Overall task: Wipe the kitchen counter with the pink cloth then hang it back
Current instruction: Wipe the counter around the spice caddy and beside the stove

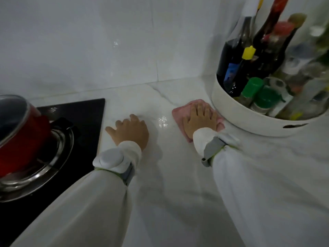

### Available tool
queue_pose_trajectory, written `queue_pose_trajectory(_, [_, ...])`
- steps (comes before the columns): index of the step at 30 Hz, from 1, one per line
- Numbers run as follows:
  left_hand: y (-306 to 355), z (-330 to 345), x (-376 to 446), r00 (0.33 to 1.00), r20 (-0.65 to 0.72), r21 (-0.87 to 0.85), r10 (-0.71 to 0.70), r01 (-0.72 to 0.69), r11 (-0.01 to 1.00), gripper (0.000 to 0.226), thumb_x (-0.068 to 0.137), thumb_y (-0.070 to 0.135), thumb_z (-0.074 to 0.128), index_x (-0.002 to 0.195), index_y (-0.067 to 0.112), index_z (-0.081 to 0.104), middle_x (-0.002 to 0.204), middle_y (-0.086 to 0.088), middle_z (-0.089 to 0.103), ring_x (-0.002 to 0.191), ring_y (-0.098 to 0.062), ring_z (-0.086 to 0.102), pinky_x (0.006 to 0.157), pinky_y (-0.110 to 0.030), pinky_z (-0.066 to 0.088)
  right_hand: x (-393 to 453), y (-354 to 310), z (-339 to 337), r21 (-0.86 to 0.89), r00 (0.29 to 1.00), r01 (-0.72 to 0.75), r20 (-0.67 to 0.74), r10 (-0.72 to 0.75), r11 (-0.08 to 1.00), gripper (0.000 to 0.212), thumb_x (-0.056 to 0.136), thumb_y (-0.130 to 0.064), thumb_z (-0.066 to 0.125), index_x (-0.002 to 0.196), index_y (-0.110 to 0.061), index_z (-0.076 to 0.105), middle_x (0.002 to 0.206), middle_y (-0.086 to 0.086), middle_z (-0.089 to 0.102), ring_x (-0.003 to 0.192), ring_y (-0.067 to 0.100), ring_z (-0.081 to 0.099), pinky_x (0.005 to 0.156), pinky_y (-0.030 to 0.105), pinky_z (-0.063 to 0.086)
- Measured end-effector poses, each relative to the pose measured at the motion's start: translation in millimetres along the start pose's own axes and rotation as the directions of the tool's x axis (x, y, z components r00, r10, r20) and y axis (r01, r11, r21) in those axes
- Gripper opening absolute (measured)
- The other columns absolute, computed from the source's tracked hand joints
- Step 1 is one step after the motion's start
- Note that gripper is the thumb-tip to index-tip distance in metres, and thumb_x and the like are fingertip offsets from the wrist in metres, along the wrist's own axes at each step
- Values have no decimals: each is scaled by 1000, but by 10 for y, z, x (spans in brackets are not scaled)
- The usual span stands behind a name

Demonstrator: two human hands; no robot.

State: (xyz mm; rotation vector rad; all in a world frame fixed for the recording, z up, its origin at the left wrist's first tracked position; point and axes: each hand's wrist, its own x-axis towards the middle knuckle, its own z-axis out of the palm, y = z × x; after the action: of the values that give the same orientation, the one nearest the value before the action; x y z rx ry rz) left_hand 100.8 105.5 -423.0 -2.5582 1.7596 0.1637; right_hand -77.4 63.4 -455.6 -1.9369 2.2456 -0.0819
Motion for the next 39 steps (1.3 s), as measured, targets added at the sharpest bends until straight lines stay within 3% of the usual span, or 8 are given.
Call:
queue_pose_trajectory(7, [158,72,394,991,-125,-71,47,-56,996,40,97,34,24,93,17,59,95,-5,64,103,-28,55,107,-56,20,1036,-227,-32,23,996,-87,6,86,996,66,96,-39,26,150,-7,8,159,12,8,147,32,4,120,44,1])
queue_pose_trajectory(12, [29,40,616,982,-188,-173,-17,-16,985,38,97,34,26,73,20,52,78,-3,65,91,-28,60,108,-51,20,1337,-521,-95,53,991,-135,13,134,989,68,96,-38,29,149,-1,7,159,14,7,147,31,4,119,44,0])
queue_pose_trajectory(16, [-99,-6,708,980,-191,-233,-55,9,972,38,97,34,29,75,21,57,84,-7,68,90,-29,61,106,-48,25,1173,-1171,-5,52,992,105,63,-109,993,69,96,-42,26,149,-1,6,160,13,6,147,29,3,120,42,1])
queue_pose_trajectory(22, [-418,-138,753,953,-246,-323,-174,88,942,25,92,25,35,73,21,50,72,-3,53,89,-29,55,99,-46,30,842,-1852,250,15,893,443,80,-443,896,60,97,-38,25,150,-12,12,160,5,11,147,26,5,120,43,3])
queue_pose_trajectory(27, [-633,-153,610,953,-195,-317,-232,163,934,24,93,24,35,87,18,58,99,-8,64,108,-31,52,105,-53,26,328,-1995,285,-6,767,637,111,-632,771,62,95,-44,25,150,-19,14,160,0,10,148,24,4,120,41,2])
queue_pose_trajectory(32, [-736,-85,401,961,-136,-257,-240,200,946,26,92,17,37,100,15,61,111,-9,62,115,-31,49,108,-56,23,-179,-1872,231,11,686,718,162,-710,696,64,93,-43,34,149,-23,12,160,-2,8,148,24,2,120,42,2])
queue_pose_trajectory(39, [-939,-62,-179,992,-60,-91,-115,109,990,29,87,12,38,97,15,65,110,-6,60,112,-30,50,104,-53,25,-862,-1694,243,-54,701,702,229,-675,711,67,94,-45,31,151,-22,3,161,-2,-2,148,23,-4,120,44,-1])
